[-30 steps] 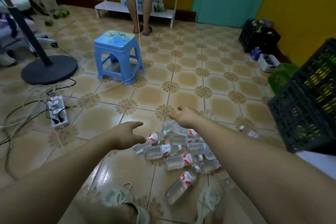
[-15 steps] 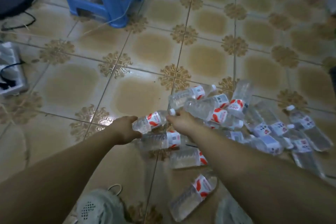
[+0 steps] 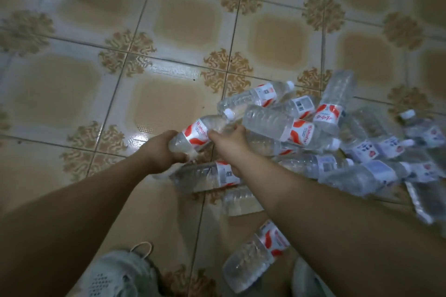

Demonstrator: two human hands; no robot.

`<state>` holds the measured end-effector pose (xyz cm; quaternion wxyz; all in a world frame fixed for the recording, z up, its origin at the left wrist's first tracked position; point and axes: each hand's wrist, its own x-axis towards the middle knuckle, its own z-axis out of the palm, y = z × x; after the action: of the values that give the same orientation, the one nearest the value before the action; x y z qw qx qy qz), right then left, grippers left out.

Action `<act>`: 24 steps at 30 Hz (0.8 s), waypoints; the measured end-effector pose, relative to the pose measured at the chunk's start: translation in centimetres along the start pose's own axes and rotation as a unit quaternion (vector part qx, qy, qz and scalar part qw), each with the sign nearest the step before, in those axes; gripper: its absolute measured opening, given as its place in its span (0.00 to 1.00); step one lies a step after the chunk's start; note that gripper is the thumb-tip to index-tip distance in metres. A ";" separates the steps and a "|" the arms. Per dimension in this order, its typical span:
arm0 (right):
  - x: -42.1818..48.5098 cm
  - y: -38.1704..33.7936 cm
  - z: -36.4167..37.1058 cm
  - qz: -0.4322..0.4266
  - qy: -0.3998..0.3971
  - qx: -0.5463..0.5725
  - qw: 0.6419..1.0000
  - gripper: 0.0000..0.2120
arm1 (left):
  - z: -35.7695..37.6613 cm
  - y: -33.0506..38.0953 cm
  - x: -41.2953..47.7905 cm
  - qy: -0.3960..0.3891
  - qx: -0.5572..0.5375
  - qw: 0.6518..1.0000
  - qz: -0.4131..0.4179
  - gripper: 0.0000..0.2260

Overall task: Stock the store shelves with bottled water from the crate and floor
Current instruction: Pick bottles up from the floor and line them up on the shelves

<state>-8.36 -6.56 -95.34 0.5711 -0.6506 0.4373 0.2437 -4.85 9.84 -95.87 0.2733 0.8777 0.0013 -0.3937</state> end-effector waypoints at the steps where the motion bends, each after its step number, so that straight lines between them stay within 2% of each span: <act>1: -1.2 -0.4 -0.6 -0.015 -0.001 0.016 1.000 0.40 | -0.3 1.1 -1.2 0.004 -0.041 0.999 0.007 0.28; 3: -4.0 -1.2 -1.8 -0.059 0.003 0.049 0.997 0.42 | -0.4 3.8 -4.1 0.010 -0.118 0.993 0.029 0.27; 6: -9.2 -2.8 -4.8 -0.131 0.059 0.085 0.986 0.42 | -0.3 8.8 -9.6 0.007 -0.191 0.978 0.085 0.26; 10: -17.6 -3.8 -10.7 -0.227 0.130 0.115 0.958 0.36 | -0.6 14.4 -17.2 -0.056 -0.226 0.964 0.131 0.29; 16: -33.6 -3.6 -20.5 -0.364 0.198 0.166 0.895 0.22 | -1.8 22.9 -30.5 -0.145 -0.188 0.940 0.245 0.27; 19: -41.1 -3.3 -24.6 -0.420 0.223 0.180 0.861 0.14 | -1.6 26.7 -37.2 -0.202 -0.184 0.913 0.303 0.26; 21: -45.8 -3.1 -27.2 -0.448 0.243 0.186 0.840 0.10 | -1.3 29.3 -41.6 -0.212 -0.177 0.897 0.346 0.25; 24: -52.8 -2.1 -31.1 -0.465 0.298 0.190 0.812 0.16 | -0.2 32.8 -47.3 -0.216 -0.150 0.875 0.407 0.26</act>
<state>-38.60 -21.06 -44.05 0.5700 -0.6957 0.2687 -0.3448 -30.22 -7.90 -47.28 0.5311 0.6422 -0.3563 -0.4225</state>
